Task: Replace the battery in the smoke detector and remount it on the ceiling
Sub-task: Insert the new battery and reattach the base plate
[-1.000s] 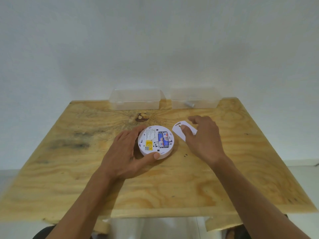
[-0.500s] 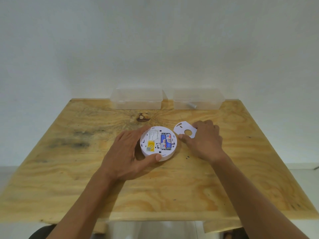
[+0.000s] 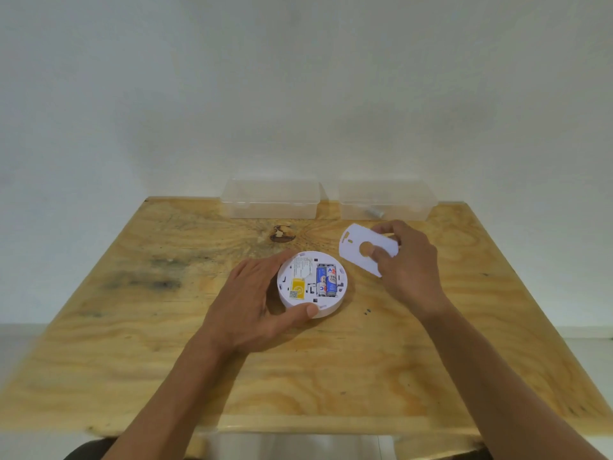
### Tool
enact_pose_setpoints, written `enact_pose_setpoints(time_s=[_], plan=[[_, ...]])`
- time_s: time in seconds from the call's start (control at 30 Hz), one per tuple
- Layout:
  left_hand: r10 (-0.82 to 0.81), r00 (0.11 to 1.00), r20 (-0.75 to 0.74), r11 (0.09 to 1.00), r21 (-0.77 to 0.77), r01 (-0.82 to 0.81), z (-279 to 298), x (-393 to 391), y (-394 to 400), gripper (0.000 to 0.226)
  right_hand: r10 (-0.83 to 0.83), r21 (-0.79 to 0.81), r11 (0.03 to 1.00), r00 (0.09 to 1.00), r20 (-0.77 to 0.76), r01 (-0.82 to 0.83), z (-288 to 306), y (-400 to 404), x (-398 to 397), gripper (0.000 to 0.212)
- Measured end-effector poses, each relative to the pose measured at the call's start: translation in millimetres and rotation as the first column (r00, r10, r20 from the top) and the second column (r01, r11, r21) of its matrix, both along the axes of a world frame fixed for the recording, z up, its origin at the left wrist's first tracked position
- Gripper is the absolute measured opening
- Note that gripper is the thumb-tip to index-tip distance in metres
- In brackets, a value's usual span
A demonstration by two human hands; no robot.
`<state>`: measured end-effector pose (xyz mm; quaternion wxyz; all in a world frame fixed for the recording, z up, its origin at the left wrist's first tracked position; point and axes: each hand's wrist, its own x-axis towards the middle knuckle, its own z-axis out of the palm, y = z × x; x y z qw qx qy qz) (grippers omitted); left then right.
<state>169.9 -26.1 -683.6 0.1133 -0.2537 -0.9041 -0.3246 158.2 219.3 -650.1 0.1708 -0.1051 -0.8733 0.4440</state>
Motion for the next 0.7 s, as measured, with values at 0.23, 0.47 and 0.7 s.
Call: enact_pose_setpoints(time_s=[0.23,0.47,0.7], plan=[[-0.009,1.000,0.022,1.000,0.010,0.008,0.2,-0.8,-0.6,0.070,0.242,-0.193,0.952,0.970,-0.008,-0.239,39.3,-5.0,8.2,0.030],[-0.022,0.997,0.073,0.999,0.030,0.020,0.9,-2.2,-1.7,0.072,0.459,0.143,0.860,0.866,0.200,-0.489,40.3,-21.5,3.3,0.022],[-0.021,0.996,0.086,1.000,0.016,0.019,1.3,-2.1,-2.4,0.075,0.516,0.285,0.725,0.768,0.379,-0.627,55.4,-22.6,3.2,0.067]])
